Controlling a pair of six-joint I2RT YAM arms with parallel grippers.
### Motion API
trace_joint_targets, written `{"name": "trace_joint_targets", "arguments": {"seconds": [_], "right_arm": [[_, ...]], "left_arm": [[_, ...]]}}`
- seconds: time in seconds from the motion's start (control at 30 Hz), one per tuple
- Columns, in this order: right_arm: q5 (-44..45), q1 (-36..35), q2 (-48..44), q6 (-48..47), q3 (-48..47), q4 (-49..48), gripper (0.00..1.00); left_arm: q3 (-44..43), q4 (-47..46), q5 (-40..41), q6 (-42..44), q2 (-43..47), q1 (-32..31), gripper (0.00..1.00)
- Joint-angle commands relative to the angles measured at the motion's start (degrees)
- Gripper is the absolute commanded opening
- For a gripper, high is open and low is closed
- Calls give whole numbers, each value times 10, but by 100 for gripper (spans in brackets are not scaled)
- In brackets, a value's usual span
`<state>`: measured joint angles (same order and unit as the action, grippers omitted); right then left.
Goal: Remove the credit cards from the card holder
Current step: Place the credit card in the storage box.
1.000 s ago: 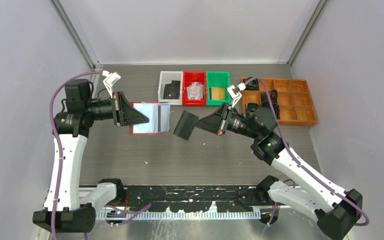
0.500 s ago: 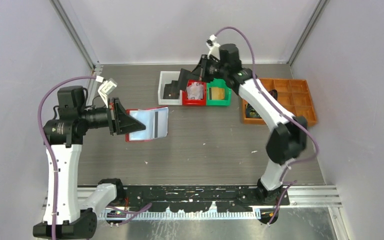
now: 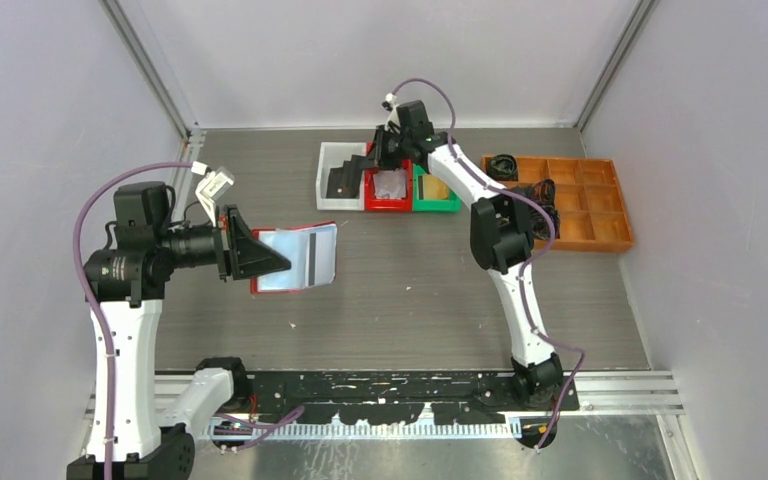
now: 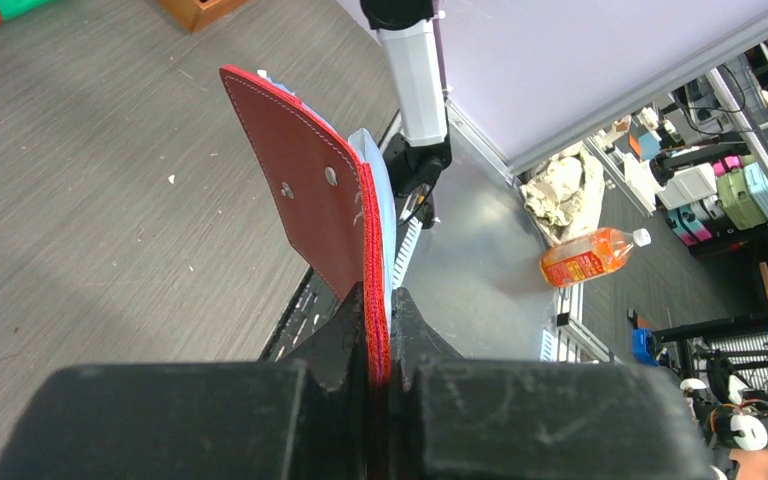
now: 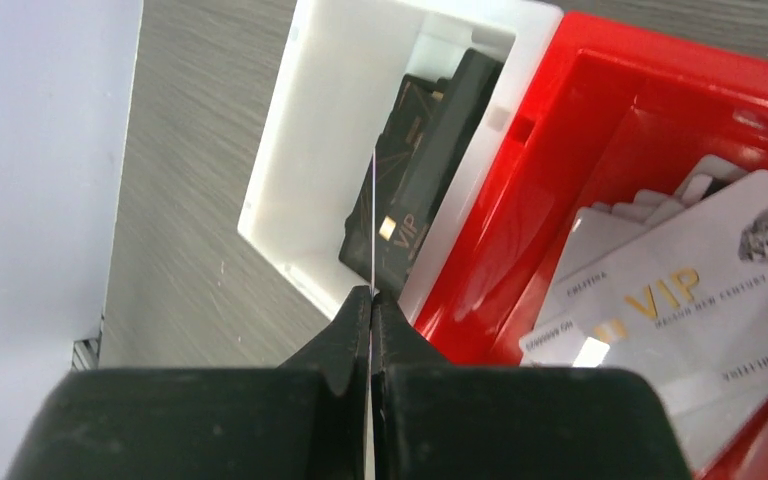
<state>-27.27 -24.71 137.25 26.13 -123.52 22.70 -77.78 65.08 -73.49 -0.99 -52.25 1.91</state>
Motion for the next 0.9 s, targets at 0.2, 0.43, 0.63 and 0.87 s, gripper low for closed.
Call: {"name": "trace_joint_targets", "arguments": {"seconds": [0.2,0.43,0.63,0.87], "right_arm": [[24,-31,76,16,-108,-71,2],[76,-35,32,14,-59,-107,38],[63,-40,-95,35,20,-148,61],[-39,-52,-329,71,224,-186,92]], "left_arm": [[-6,4,-13,7,5,3,0],[-12,5,-20,7,16,3,0],[-14,-28,-33,-18,20,3,0],[11,-187,-52,-154,46,3,0]]}}
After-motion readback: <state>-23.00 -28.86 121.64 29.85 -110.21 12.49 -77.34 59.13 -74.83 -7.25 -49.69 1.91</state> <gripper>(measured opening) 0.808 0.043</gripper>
